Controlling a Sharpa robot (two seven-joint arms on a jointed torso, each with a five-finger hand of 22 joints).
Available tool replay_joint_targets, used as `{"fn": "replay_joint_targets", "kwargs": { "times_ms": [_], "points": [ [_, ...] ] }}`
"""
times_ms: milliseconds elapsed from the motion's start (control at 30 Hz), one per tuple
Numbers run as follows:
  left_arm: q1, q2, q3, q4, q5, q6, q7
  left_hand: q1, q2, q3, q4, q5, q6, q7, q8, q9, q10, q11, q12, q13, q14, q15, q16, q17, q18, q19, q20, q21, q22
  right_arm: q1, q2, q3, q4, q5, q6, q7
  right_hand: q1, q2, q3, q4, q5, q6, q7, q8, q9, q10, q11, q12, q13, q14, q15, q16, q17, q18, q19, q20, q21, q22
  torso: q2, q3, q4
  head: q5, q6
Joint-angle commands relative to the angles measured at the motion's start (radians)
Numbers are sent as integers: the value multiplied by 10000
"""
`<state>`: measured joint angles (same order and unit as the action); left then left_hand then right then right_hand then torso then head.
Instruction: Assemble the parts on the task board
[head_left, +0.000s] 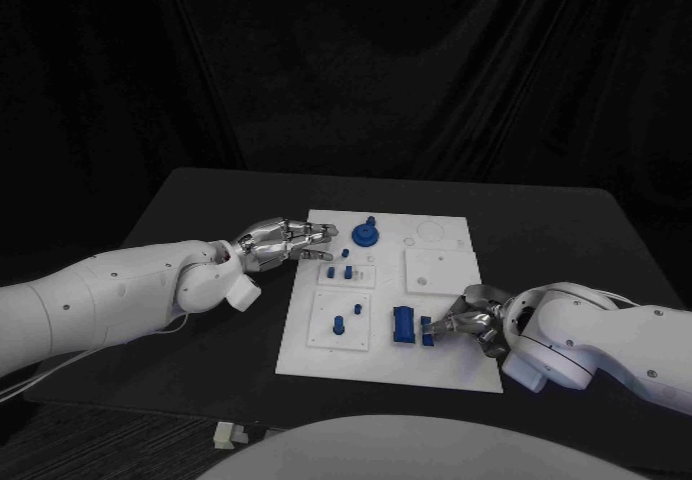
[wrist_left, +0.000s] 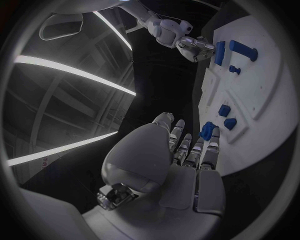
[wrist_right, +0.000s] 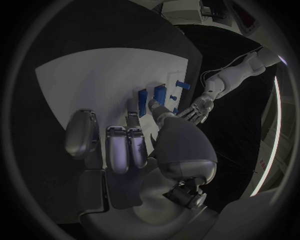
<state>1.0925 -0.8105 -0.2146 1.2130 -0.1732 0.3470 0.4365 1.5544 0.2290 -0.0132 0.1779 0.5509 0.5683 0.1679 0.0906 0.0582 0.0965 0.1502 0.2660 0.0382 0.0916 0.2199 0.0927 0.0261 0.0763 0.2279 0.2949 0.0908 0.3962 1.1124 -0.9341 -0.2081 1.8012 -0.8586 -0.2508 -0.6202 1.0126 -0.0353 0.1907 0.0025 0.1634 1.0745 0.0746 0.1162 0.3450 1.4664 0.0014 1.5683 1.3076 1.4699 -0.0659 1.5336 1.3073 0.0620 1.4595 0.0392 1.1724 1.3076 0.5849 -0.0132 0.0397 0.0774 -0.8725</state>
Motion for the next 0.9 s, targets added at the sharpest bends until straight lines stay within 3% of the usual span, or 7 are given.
{"fn": "replay_joint_targets", "kwargs": {
  "times_ms": [33, 167, 233, 433, 700, 767, 900],
  "points": [
    [-11, -16, 10, 37, 69, 97, 108, 15, -99, 65, -13, 41, 5, 19, 43, 7, -8, 56, 33, 11, 38, -10, 71, 17, -81, 66, -19, 45, 23, -19, -175, 0, 158, -398, 2, -71, -261, -36, -349, 371, -536, -48, 16, 78, -20, 1044, -19, 25, 2632, 793, 2, -4, 1512, 182, -59, 37, -44, 1564, 0, -2, -1, 42, -2],
    [-11, -48, 10, 52, 69, 52, 181, 15, -102, 69, -13, 41, 15, 20, 46, 8, -4, 57, 40, 12, 42, -8, 75, 18, -80, 84, -19, 53, 49, 76, -535, 2, 429, -521, -353, 138, -544, -29, -799, 999, -806, -57, -2, 142, -15, 1044, -28, 25, 2632, 798, -10, 5, 1535, 184, -50, 29, -48, 1565, 0, -1, -1, 41, -2],
    [-11, -69, 10, 69, 69, -11, 277, 12, -114, 71, -13, 34, 40, 20, 52, 11, -1, 57, 44, 13, 47, -4, 80, 19, -78, 89, -20, 56, 50, 177, -712, 2, 562, -519, -577, 355, -933, 57, -1192, 1590, -408, -7, -26, 213, 1, 1044, -51, 25, 2632, 808, -24, 22, 1581, 180, -37, 9, -19, 1575, 1, -1, -2, 43, -2],
    [-10, -221, 11, 253, 69, -436, 890, -218, -399, 22, 171, -210, 128, 26, 110, 20, 128, 70, 162, 30, 170, 79, 201, 40, -26, 349, -26, 183, 235, 625, -1201, 3, 915, -235, -1401, 1258, -1979, 327, -2304, 2901, -512, 163, -88, 393, 49, 1044, -108, 25, 2632, 846, -72, 92, 1768, 140, 30, -25, 193, 1632, 1, 1, -3, 10, -2],
    [49, -707, 19, 894, 70, -1556, 2424, -643, -759, -437, 1035, -1166, 600, 111, 326, 63, 896, 295, 906, 132, 810, 77, 793, 135, 185, 942, -34, 509, 622, 1356, -1573, 4, 1082, 1181, -2302, 3092, -2970, 1102, -3516, 2915, -1108, 305, -153, 522, 84, 1044, -167, 25, 2632, 861, -119, 127, 1851, 121, 53, -75, 328, 1658, -4, -1, -6, -33, -2],
    [111, -796, 20, 1043, 70, -1818, 2765, -751, -764, -577, 1128, -1397, 711, 121, 372, 70, 1122, 355, 1118, 165, 918, -2, 897, 146, 227, 1050, -32, 577, 675, 1433, -1593, 3, 1088, 1326, -2345, 3481, -3197, 1463, -3797, 2902, -1119, -31, -61, 305, -57, 1044, -97, 25, 2632, 871, -71, 145, 1898, 91, 86, -51, 463, 1692, -2, 0, 0, -58, -2],
    [214, -926, 21, 1279, 70, -2187, 3268, -1105, -687, -881, 1156, -1722, 803, 115, 416, 73, 1355, 433, 1309, 187, 932, -114, 932, 141, 231, 1059, -29, 604, 629, 1487, -1574, 1, 1072, 1185, -2143, 3835, -3281, 1669, -4176, 2898, -1148, -442, 81, 8, -289, 1044, 18, 25, 2632, 881, 29, 165, 1947, 52, 132, 13, 658, 1739, -8, 2, -4, -48, -2]
  ]
}}
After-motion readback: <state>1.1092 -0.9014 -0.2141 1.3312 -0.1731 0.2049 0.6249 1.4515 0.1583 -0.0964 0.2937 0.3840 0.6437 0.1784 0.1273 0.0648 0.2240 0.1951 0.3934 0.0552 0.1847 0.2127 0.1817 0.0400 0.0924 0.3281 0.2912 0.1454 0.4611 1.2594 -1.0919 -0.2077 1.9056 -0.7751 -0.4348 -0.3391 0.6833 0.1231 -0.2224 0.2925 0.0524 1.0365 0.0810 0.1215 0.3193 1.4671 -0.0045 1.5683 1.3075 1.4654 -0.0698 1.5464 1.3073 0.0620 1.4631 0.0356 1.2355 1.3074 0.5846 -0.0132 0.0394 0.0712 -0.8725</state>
